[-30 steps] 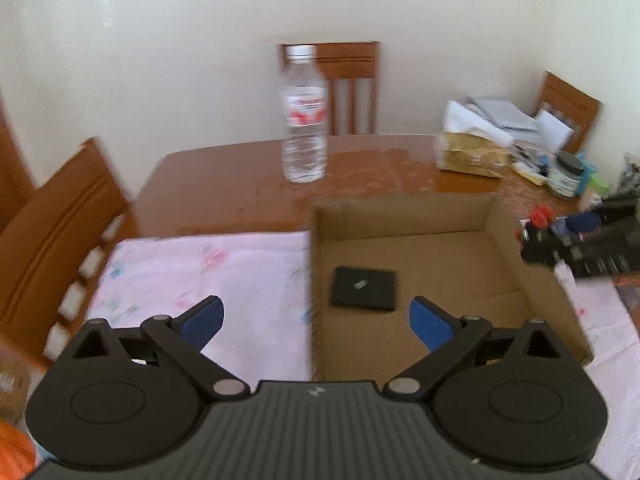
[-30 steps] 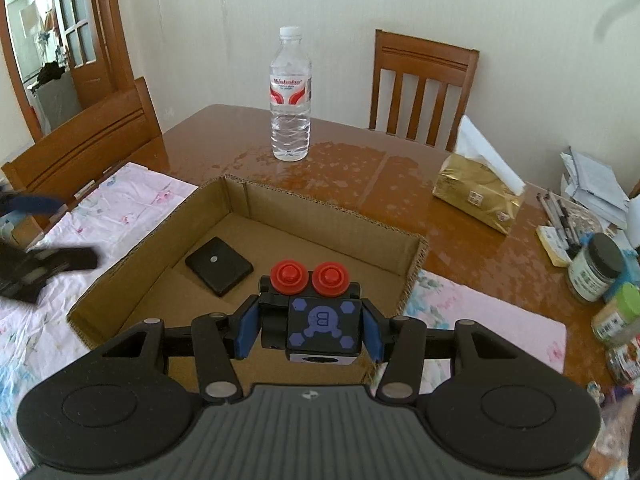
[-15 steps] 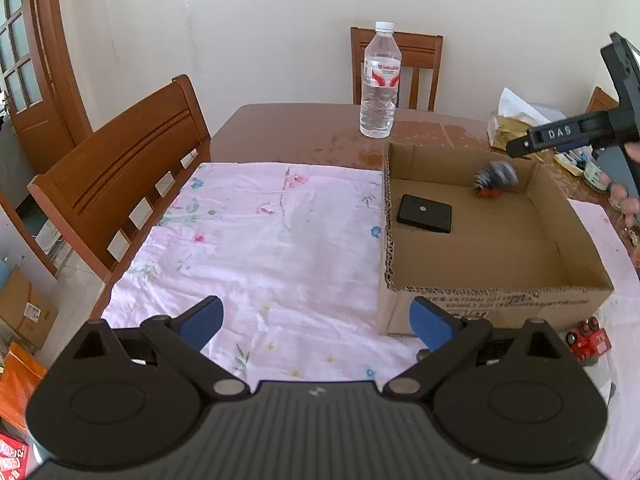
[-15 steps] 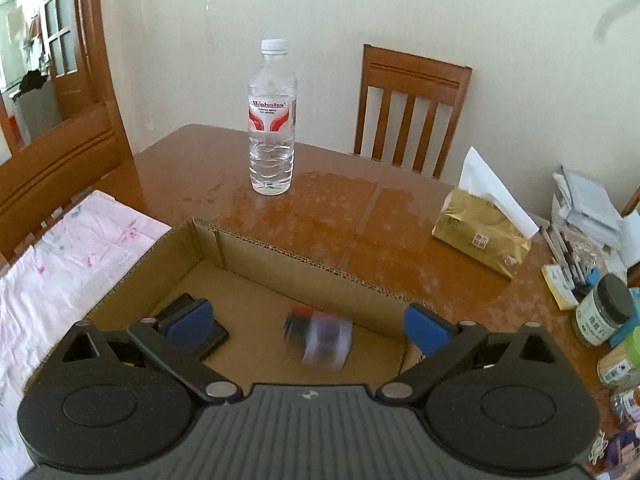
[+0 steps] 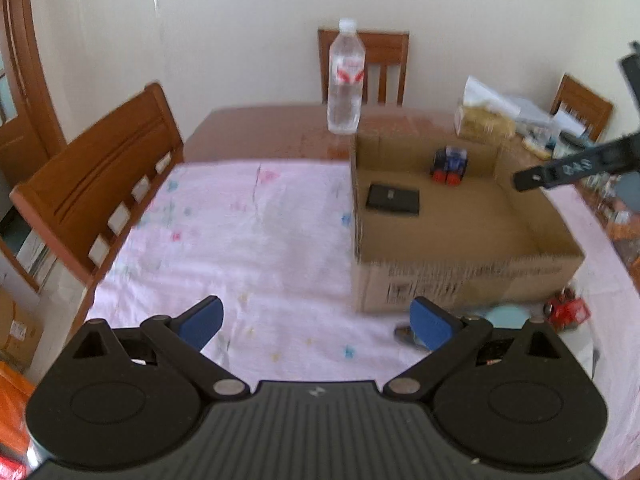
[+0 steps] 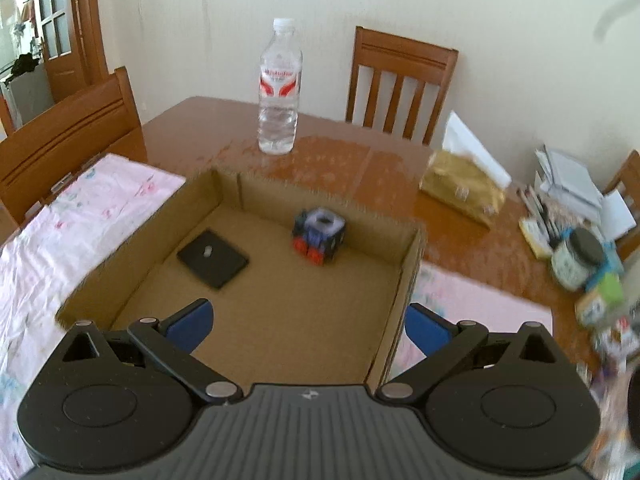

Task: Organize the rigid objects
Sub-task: 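Lower blue cube into cardboard box and open right tool, then withdraw both tools from the box back over the table objects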

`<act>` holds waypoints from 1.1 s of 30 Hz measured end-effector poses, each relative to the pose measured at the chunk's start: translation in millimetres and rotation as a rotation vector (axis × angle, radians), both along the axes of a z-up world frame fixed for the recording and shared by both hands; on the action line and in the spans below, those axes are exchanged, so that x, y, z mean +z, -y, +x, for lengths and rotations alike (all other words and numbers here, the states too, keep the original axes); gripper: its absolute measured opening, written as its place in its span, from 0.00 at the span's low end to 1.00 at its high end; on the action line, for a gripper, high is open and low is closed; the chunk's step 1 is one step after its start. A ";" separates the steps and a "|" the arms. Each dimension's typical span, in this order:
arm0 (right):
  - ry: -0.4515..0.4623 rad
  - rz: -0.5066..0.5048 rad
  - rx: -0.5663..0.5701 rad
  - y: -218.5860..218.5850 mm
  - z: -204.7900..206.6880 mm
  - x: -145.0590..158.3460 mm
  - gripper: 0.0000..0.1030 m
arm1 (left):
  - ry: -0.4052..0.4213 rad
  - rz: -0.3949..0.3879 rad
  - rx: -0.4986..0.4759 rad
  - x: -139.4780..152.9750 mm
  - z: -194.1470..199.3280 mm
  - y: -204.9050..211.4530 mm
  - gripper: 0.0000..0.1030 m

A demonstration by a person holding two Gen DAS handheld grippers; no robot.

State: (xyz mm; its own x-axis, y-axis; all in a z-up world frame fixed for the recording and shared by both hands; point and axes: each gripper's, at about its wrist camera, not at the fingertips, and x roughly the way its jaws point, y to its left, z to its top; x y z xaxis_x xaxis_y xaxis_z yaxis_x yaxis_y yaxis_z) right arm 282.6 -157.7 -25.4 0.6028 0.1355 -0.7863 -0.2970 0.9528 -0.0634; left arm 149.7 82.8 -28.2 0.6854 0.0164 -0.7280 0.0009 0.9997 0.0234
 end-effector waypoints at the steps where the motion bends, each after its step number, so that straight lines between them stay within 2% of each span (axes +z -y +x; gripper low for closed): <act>1: -0.010 0.000 -0.003 0.8 -8.8 -2.6 1.00 | -0.009 -0.007 -0.011 -1.6 -3.2 0.7 0.96; 3: -0.023 -0.003 -0.011 1.6 -25.5 -8.3 1.00 | -0.011 -0.007 -0.047 -5.7 -10.7 2.4 0.97; 5: -0.061 -0.001 -0.027 1.4 -38.8 -15.0 1.00 | -0.033 0.013 -0.048 -10.3 -17.2 4.8 0.97; 10: -0.123 0.013 -0.095 -2.0 -67.0 -26.9 1.00 | -0.053 -0.003 -0.070 -17.3 -34.1 8.4 0.97; 16: -0.176 0.009 -0.154 -2.4 -90.5 -38.9 1.00 | -0.050 -0.006 -0.079 -16.5 -50.1 6.2 0.97; 22: -0.194 -0.009 -0.182 -2.9 -109.3 -48.9 1.00 | -0.051 -0.014 -0.079 -16.4 -57.7 0.8 0.97; 33: -0.212 -0.061 -0.167 -6.5 -134.5 -55.4 1.00 | -0.057 -0.014 -0.117 -19.7 -63.8 -1.8 0.97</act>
